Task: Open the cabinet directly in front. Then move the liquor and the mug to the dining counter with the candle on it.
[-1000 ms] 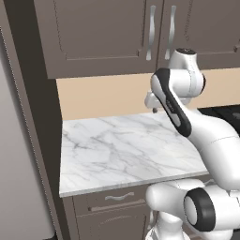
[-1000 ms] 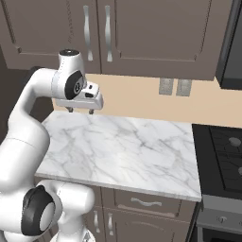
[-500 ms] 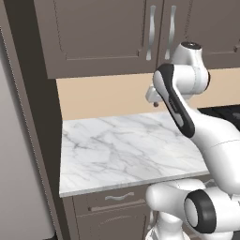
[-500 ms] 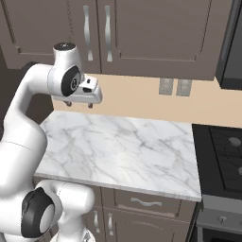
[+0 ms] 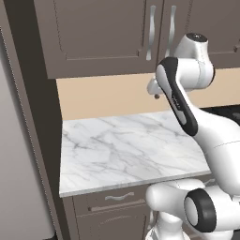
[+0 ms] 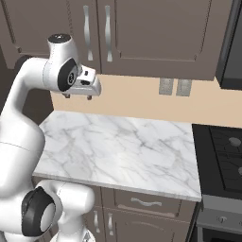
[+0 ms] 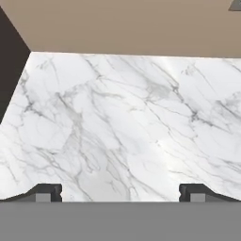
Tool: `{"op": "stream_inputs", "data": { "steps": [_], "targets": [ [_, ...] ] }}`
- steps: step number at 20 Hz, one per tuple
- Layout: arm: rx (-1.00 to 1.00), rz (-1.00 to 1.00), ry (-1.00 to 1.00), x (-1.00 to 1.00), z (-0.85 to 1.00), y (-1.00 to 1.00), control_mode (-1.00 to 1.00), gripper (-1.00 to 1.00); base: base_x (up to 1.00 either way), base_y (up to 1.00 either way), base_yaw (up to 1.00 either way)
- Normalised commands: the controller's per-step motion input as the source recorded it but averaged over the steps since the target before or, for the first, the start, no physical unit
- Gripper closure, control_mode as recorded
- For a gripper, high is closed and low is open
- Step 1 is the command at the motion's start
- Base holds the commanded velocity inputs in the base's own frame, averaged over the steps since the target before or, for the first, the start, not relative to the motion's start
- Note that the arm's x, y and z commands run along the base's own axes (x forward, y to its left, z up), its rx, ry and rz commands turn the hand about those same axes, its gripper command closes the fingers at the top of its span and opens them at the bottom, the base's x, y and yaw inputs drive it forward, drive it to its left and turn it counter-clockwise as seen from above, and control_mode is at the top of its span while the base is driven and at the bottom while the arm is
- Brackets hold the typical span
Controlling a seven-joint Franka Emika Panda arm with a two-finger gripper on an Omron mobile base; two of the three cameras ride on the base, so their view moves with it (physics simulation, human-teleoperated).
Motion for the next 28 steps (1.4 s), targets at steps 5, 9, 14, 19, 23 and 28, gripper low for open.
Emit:
{"op": "stream_inputs", "data": {
  "steps": [5, 9, 14, 19, 23, 28],
  "targets": [
    [0.0, 0.0, -0.13, 0.0, 0.31, 0.0, -1.0, -1.0, 0.0, 0.0, 0.0],
    [0.0, 0.0, -0.16, 0.0, 0.34, 0.02, -1.0, -1.0, 0.0, 0.0, 0.0],
    [0.0, 0.0, -0.16, 0.0, 0.33, 0.03, -1.0, -1.0, 0.0, 0.0, 0.0],
    [0.0, 0.0, -0.12, 0.0, 0.27, 0.0, -1.0, -1.0, 0.0, 0.0, 0.0],
    [0.0, 0.0, -0.11, 0.0, 0.28, 0.0, -1.0, -1.0, 0.0, 0.0, 0.0],
    [0.0, 0.0, -0.14, 0.0, 0.26, 0.0, -1.0, -1.0, 0.0, 0.0, 0.0]
  ]
}}
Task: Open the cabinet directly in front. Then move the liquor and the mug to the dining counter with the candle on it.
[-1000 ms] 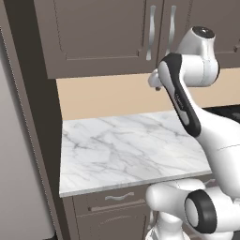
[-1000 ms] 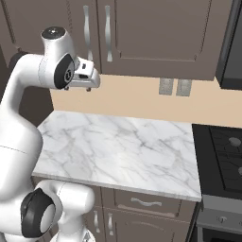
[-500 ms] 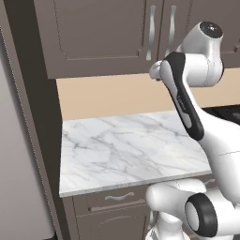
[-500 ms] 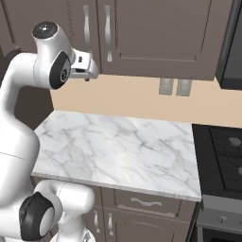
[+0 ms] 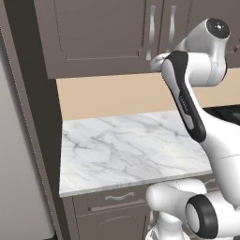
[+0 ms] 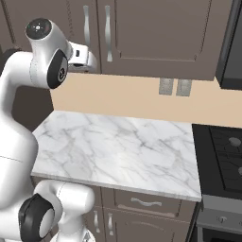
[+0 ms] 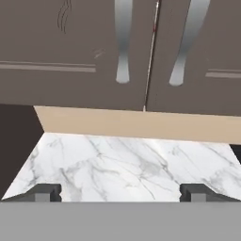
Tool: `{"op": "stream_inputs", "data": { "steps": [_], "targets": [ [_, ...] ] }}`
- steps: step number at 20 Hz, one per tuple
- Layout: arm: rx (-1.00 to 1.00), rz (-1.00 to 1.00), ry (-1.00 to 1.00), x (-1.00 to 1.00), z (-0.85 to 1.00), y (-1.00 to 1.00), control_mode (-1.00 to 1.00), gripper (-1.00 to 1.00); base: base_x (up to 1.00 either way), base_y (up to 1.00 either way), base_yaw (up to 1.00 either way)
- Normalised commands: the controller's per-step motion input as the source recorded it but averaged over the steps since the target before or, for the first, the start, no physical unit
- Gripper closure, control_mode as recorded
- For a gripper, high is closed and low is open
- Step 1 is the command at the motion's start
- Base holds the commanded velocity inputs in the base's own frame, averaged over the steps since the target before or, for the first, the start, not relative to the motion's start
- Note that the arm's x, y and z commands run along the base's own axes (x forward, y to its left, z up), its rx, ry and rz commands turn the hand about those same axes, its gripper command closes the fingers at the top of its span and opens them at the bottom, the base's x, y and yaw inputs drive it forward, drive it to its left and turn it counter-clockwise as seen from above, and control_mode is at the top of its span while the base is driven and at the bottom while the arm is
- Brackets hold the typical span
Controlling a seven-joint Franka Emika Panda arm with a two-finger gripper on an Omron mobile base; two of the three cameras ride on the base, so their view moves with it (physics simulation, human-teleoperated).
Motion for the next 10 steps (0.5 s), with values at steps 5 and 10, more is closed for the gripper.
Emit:
{"op": "stream_inputs", "data": {
  "steps": [5, 10],
  "targets": [
    [0.0, 0.0, -0.13, 0.0, 0.27, 0.0, -1.0, -1.0, 0.0, 0.0, 0.0],
    [0.0, 0.0, -0.07, 0.0, 0.28, 0.0, -1.0, -1.0, 0.0, 0.0, 0.0]
  ]
}}
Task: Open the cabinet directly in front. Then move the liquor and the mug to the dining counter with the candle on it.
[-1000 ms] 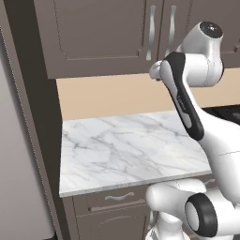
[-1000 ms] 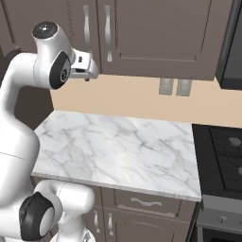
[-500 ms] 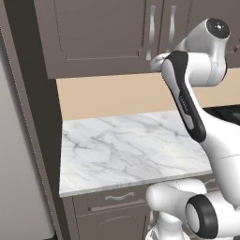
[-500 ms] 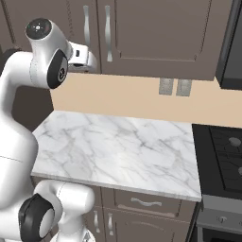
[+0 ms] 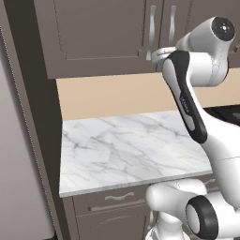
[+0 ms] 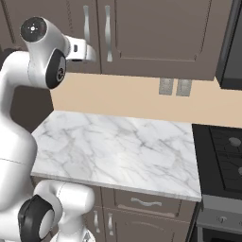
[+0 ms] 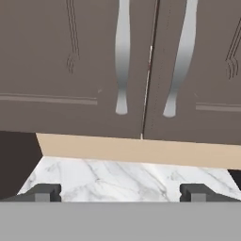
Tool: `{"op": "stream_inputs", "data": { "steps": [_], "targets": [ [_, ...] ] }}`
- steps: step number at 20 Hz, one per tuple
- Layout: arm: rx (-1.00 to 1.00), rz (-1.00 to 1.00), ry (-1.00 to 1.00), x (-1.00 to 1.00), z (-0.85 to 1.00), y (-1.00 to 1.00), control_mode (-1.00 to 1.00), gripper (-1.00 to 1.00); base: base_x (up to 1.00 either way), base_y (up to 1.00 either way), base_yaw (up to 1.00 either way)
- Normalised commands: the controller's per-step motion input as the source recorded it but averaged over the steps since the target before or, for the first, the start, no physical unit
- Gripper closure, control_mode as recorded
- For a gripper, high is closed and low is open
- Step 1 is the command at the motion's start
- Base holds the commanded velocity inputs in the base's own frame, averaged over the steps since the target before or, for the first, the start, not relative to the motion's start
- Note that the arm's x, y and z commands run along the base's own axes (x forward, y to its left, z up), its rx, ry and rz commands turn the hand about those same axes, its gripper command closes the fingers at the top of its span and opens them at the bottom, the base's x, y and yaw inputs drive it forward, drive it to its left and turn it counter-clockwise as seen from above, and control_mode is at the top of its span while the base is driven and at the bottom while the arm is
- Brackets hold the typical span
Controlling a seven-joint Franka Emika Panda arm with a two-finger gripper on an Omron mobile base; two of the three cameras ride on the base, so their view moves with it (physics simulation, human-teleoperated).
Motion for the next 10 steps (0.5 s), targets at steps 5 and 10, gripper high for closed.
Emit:
{"op": "stream_inputs", "data": {
  "steps": [5, 10],
  "targets": [
    [0.0, 0.0, -0.01, 0.0, 0.27, 0.0, -1.0, -1.0, 0.0, 0.0, 0.0],
    [0.0, 0.0, 0.0, 0.12, 0.22, 0.08, -1.0, -1.0, 0.0, 0.0, 0.0]
  ]
}}
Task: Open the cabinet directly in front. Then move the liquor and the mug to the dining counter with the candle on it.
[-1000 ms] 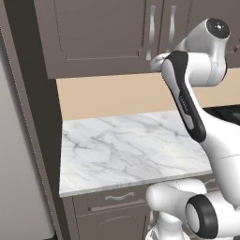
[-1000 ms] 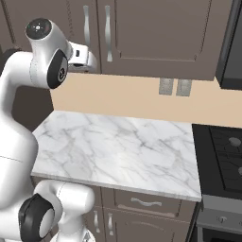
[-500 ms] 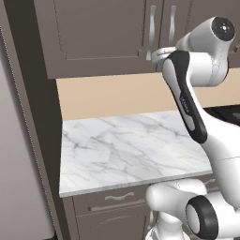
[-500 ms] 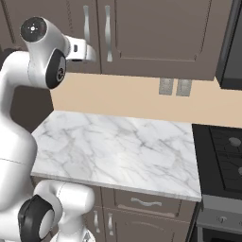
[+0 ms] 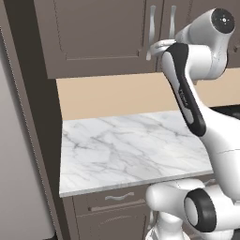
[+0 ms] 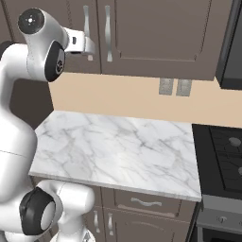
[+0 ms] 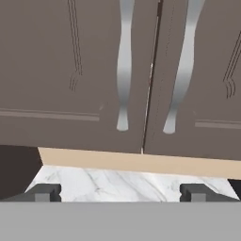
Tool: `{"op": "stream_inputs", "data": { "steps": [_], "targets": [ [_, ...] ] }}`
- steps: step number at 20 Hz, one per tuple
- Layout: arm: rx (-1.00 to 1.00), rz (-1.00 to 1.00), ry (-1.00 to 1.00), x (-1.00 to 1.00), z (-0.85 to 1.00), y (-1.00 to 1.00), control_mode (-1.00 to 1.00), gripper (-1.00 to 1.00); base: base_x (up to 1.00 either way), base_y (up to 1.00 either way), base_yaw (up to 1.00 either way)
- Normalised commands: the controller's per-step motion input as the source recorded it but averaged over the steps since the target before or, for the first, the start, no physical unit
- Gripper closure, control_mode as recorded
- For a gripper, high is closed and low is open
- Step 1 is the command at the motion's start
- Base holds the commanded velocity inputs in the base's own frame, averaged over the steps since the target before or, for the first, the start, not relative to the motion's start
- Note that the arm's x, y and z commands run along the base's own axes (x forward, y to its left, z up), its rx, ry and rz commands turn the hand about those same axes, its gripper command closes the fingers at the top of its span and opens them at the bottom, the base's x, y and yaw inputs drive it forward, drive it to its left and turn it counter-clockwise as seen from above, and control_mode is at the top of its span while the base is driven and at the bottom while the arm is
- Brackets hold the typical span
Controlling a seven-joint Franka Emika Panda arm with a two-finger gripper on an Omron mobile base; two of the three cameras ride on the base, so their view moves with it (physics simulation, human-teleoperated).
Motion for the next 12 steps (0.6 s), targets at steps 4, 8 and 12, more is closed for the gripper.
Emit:
{"op": "stream_inputs", "data": {
  "steps": [4, 8, 12],
  "targets": [
    [0.0, 0.0, 0.0, 0.21, 0.13, 0.13, -1.0, -1.0, 0.0, 0.0, 0.0],
    [0.0, 0.0, 0.0, 0.25, 0.08, 0.16, -1.0, -1.0, 0.0, 0.0, 0.0],
    [0.0, 0.0, 0.0, 0.35, 0.0, 0.14, -1.0, -1.0, 0.0, 0.0, 0.0]
  ]
}}
